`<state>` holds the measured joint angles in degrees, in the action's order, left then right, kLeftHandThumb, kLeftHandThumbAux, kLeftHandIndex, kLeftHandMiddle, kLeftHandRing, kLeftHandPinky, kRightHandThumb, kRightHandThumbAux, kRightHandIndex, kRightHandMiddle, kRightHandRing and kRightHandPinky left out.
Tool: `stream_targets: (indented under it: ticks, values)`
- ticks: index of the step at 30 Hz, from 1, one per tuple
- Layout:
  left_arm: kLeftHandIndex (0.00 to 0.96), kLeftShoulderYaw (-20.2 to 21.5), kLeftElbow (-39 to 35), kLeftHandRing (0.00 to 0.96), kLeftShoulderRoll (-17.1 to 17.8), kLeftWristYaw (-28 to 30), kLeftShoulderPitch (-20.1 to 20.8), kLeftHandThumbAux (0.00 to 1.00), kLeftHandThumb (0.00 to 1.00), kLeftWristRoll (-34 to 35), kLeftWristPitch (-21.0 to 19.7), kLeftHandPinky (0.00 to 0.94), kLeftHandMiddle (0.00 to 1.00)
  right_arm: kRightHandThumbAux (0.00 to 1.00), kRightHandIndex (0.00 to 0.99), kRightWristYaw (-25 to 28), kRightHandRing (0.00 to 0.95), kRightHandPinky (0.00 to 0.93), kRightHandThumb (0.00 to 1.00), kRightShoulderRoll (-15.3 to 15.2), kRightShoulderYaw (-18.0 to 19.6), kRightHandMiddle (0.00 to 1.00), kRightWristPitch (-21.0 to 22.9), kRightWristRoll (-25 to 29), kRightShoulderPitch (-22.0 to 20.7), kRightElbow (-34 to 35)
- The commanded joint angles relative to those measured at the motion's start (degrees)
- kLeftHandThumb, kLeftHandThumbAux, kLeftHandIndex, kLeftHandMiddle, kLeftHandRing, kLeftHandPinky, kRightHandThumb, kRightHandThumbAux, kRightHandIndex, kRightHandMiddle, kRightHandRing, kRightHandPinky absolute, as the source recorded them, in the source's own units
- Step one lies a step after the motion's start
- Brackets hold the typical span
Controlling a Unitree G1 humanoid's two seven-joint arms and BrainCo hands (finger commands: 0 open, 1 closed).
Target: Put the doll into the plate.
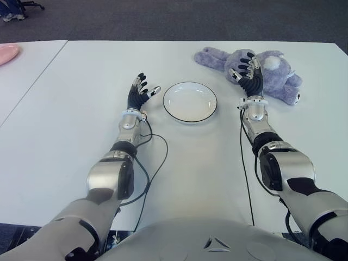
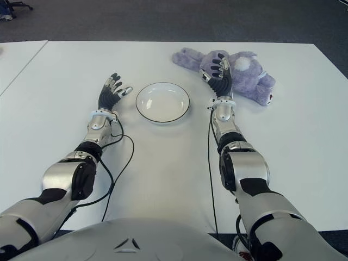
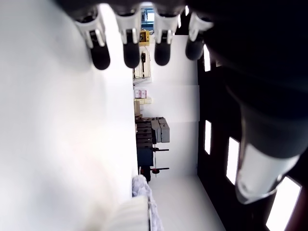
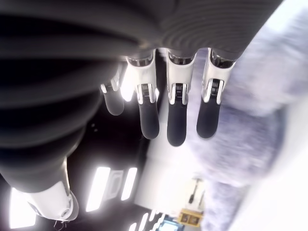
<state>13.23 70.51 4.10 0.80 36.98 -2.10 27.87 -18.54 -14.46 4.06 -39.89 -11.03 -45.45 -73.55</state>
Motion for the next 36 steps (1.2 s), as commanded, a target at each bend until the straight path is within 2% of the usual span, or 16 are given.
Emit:
stream_targets:
  ticks: [1,6,17,26,36]
  values:
    - [0.037,0.4,7.5,0.094,-2.4,0.9,-10.8,0.731,0.000,0.3,-9.4,0.130,0.087,0.650,0.108,-1.6,0.261,0.287,0.252,-1.0,-2.1,0.227,-0.2,-2.8,-0.7,-1.0]
    - [0.033,0.4,7.5,0.092,-2.4,0.8,-10.7,0.718,0.000,0.3,-9.4,0.127,0.083,0.631,0.109,-3.0,0.260,0.287,0.221,-2.3,-3.9,0.226,0.0,-4.9,-1.8,-1.0]
    - [0.027,-0.1,7.5,0.094,-2.3,0.5,-10.6,0.709,0.000,-0.2,-9.5,0.124,0.087,0.593,0.120,-4.7,0.224,0.231,0.175,-9.3,-6.8,0.206,1.5,-9.4,-8.0,-0.3]
    - [0.029,-0.1,7.5,0.096,-2.5,0.2,-10.5,0.718,0.000,-0.1,-9.7,0.127,0.089,0.561,0.117,-8.5,0.152,0.127,0.134,-11.1,-10.2,0.151,1.6,-12.9,-9.7,-0.2]
    - [0.024,-0.1,7.5,0.087,-2.7,0.2,-10.5,0.708,0.000,-0.1,-9.5,0.113,0.081,0.572,0.124,-11.1,0.121,0.110,0.110,-13.9,-14.3,0.132,2.9,-17.0,-9.8,-1.1]
